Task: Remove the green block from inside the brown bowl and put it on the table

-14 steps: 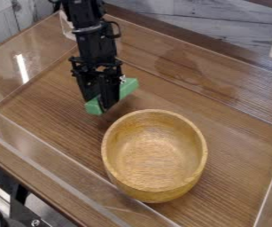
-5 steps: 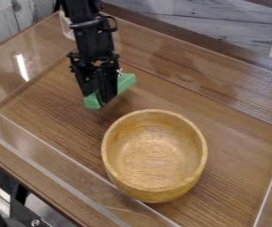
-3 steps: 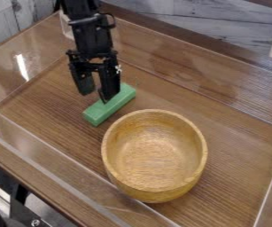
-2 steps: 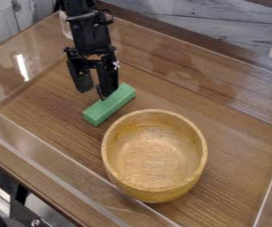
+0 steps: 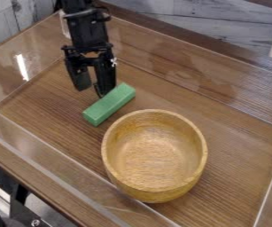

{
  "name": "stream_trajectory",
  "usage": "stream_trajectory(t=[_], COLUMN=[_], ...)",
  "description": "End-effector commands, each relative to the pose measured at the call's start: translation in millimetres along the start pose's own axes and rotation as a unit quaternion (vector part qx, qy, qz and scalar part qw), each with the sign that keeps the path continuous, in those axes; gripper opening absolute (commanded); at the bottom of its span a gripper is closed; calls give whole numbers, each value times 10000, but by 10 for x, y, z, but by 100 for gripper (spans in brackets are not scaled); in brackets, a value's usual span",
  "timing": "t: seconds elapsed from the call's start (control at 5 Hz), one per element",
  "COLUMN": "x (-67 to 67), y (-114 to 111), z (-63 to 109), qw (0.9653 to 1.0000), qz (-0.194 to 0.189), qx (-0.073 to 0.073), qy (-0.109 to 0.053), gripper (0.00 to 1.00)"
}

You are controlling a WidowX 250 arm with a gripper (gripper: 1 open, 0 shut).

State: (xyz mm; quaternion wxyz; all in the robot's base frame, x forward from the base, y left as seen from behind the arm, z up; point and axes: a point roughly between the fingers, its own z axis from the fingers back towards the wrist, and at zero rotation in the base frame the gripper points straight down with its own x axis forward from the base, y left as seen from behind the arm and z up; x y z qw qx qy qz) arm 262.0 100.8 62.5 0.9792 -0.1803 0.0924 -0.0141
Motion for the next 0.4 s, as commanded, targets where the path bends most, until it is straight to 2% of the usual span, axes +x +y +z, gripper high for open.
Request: stream_trajectory(t=[0.0, 0.2], x=[32, 25], y=[-14, -17], z=[332, 380], qw=[9985, 9984], qz=[-89, -105], qx=[248, 241], qy=[-472, -506], gripper=[100, 100])
